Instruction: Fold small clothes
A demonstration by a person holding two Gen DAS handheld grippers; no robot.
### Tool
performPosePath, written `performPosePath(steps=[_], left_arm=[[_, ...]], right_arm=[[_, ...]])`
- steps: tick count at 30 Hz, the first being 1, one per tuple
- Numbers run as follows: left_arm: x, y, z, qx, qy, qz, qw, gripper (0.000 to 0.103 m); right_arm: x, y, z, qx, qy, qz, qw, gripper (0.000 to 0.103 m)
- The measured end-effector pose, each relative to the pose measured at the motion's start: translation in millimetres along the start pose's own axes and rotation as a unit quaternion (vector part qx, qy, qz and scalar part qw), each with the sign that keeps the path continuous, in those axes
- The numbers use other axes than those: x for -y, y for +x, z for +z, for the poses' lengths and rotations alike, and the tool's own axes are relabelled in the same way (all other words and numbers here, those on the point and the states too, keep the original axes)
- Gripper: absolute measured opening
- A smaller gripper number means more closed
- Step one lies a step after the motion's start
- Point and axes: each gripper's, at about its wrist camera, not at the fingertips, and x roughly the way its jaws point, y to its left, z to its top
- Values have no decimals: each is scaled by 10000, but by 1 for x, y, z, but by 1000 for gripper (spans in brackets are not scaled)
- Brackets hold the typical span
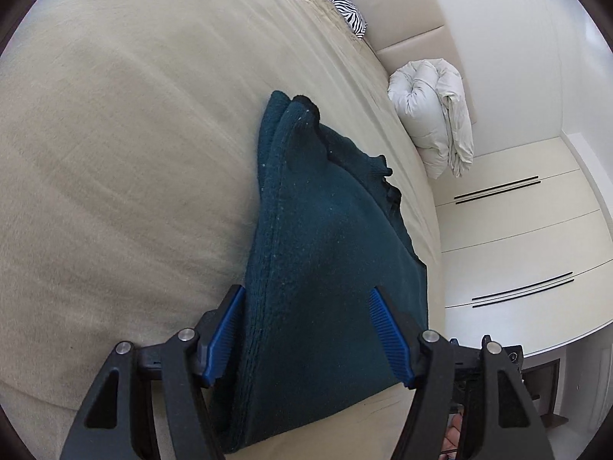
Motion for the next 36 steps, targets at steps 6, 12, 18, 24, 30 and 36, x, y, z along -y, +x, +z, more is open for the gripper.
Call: performPosePath(steps=[6, 12, 18, 24, 30, 36], left_arm=[[7, 9, -1, -310, -53, -129, 9994, 69], [-7, 14, 0, -470, -259, -229, 9983, 32], [-20, 7, 0, -408, -338, -409, 9978, 18], [-20, 2, -3, -311, -398, -456, 9977, 16], [25, -5, 1, -172, -1, -354, 9992, 15], [118, 13, -4, -182, 797, -258, 9963, 15]], right_arm=[[-21, 64, 7, -599, -15, 205, 9980, 46], [-31, 137, 13, -1103, 37, 157, 9938, 46], [-34, 195, 4, -1826, -127, -112, 9830, 46], [-10, 214, -1, -1870, -3, -140, 9823, 41], [5, 194, 12, -1641, 457, 570, 9837, 48], [28, 121, 54, -938, 843, 1177, 9850, 63]])
